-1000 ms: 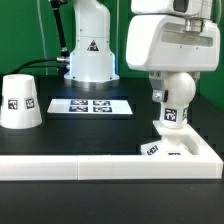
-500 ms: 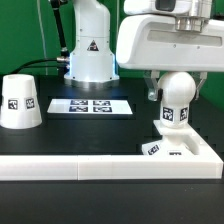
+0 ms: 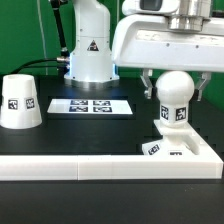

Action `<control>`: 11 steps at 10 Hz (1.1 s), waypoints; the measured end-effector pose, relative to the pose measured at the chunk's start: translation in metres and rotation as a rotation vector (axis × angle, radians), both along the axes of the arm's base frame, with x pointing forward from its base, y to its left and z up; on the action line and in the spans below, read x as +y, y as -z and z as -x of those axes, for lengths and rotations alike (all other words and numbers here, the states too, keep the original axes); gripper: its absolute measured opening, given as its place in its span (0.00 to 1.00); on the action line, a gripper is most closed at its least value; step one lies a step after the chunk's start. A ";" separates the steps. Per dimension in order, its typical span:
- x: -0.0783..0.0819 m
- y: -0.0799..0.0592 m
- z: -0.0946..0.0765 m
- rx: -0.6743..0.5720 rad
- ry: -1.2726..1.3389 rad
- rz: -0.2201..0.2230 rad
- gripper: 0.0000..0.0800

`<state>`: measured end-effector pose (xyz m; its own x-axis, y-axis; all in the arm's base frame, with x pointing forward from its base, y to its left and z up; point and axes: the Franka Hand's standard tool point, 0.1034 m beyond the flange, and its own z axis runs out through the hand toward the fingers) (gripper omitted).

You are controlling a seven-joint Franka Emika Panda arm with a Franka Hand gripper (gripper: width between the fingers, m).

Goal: Assemble lamp

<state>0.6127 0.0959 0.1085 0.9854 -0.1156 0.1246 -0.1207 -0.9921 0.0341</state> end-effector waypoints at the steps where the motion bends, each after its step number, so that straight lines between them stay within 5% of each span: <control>1: 0.001 0.001 0.003 0.015 0.135 -0.012 0.72; 9: 0.004 0.003 0.005 0.059 0.725 -0.082 0.72; 11: 0.004 0.003 0.008 0.096 0.939 -0.136 0.72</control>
Offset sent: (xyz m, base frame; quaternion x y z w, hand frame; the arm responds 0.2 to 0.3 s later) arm 0.0093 0.0022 -0.0003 -0.0034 -0.0288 0.3014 0.9531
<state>0.6048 0.0999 0.1053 0.4878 -0.8726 -0.0245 -0.8729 -0.4873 -0.0233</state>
